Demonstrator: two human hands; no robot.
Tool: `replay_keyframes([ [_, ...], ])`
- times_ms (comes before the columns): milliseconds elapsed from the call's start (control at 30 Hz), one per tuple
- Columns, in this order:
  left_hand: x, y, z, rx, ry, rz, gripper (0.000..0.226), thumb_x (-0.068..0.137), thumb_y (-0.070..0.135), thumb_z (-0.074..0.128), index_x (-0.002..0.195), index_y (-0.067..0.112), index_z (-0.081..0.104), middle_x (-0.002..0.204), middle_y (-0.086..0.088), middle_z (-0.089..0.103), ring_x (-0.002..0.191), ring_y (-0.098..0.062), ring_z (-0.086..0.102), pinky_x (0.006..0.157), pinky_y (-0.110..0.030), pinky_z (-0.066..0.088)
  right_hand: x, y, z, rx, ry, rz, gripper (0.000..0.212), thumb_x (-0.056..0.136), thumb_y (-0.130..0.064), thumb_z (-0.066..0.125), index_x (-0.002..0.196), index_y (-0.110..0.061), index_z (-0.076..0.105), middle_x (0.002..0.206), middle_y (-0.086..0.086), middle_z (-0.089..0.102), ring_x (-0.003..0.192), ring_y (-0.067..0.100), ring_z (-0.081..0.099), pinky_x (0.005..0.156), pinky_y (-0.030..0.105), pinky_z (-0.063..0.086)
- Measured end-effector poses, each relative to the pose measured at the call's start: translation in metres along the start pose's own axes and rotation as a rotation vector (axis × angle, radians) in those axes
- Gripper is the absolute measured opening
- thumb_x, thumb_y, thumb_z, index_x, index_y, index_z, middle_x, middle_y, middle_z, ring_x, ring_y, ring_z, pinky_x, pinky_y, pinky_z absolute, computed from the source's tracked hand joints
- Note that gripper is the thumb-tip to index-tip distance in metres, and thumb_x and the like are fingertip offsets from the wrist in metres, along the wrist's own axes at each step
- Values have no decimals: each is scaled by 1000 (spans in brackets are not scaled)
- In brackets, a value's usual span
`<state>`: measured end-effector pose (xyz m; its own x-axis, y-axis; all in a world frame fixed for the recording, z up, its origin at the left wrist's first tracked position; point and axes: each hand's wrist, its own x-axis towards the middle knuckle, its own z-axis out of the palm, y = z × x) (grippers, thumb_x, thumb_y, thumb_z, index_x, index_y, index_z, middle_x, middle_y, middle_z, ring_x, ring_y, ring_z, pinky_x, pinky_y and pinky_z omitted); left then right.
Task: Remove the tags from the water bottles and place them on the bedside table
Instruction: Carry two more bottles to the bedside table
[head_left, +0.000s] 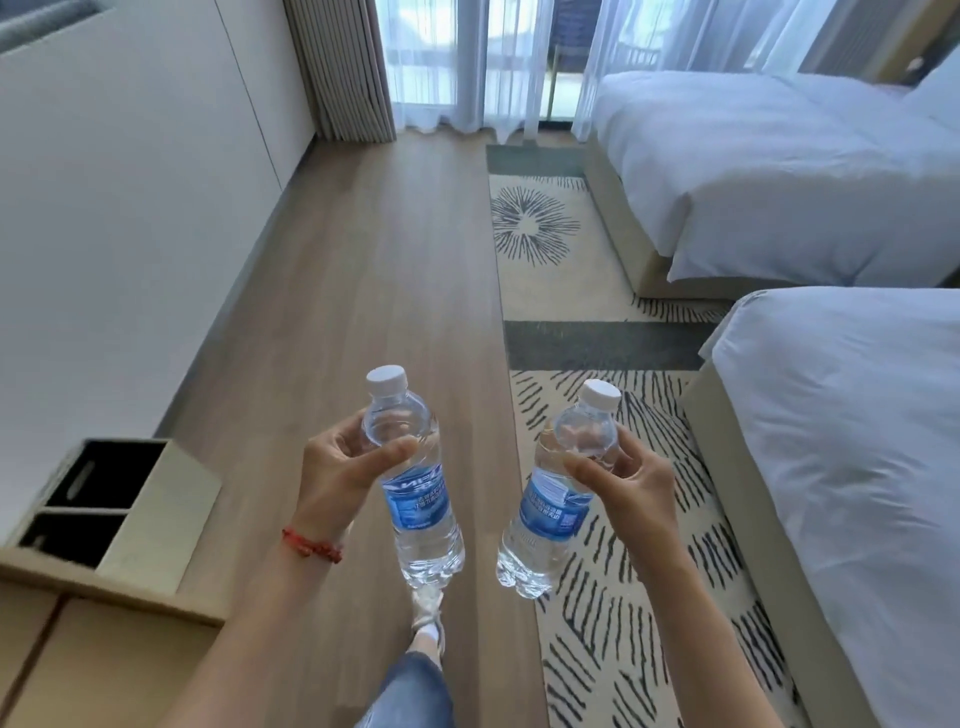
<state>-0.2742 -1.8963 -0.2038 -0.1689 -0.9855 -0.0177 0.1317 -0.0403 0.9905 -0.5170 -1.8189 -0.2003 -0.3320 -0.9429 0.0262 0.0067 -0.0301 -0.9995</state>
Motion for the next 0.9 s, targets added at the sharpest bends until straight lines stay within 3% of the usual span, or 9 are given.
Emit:
replay_keyframes([
  [267, 194, -8, 11, 6, -47, -2, 45, 55, 9, 80, 98, 6, 68, 85, -2, 74, 80, -17, 68, 67, -20, 53, 175, 8, 22, -12, 50, -9, 35, 58, -25, 76, 92, -23, 68, 84, -2, 75, 78, 13, 71, 66, 17, 53],
  [400, 289, 1, 22, 28, -103, 9, 50, 51, 13, 83, 99, 8, 68, 87, -1, 74, 80, -14, 68, 67, -19, 52, 259, 7, 28, 23, 102, -9, 40, 59, -24, 78, 97, -21, 68, 89, 3, 75, 83, 18, 71, 69, 21, 55],
  [500, 353, 5, 34, 29, -130, 9, 40, 58, 15, 76, 97, 10, 69, 87, 0, 74, 80, -14, 68, 67, -18, 52, 315, 9, 26, 24, 126, -2, 44, 59, -24, 78, 101, -17, 67, 90, 6, 74, 85, 21, 70, 72, 23, 55],
  [700, 460, -6, 68, 14, -155, -10, 46, 50, 31, 79, 94, 16, 71, 87, 1, 75, 80, -12, 69, 66, -17, 51, 418, 23, 10, 30, 182, 16, 51, 57, -29, 78, 104, -16, 66, 91, 1, 75, 86, 18, 71, 71, 20, 54],
  [900, 574, -23, 123, 36, -184, -3, 45, 51, 29, 81, 93, 15, 71, 85, 1, 75, 79, -13, 69, 66, -17, 51, 537, 33, -23, 27, 191, -8, 48, 56, -27, 78, 102, -18, 66, 89, -2, 75, 83, 13, 71, 68, 18, 54],
])
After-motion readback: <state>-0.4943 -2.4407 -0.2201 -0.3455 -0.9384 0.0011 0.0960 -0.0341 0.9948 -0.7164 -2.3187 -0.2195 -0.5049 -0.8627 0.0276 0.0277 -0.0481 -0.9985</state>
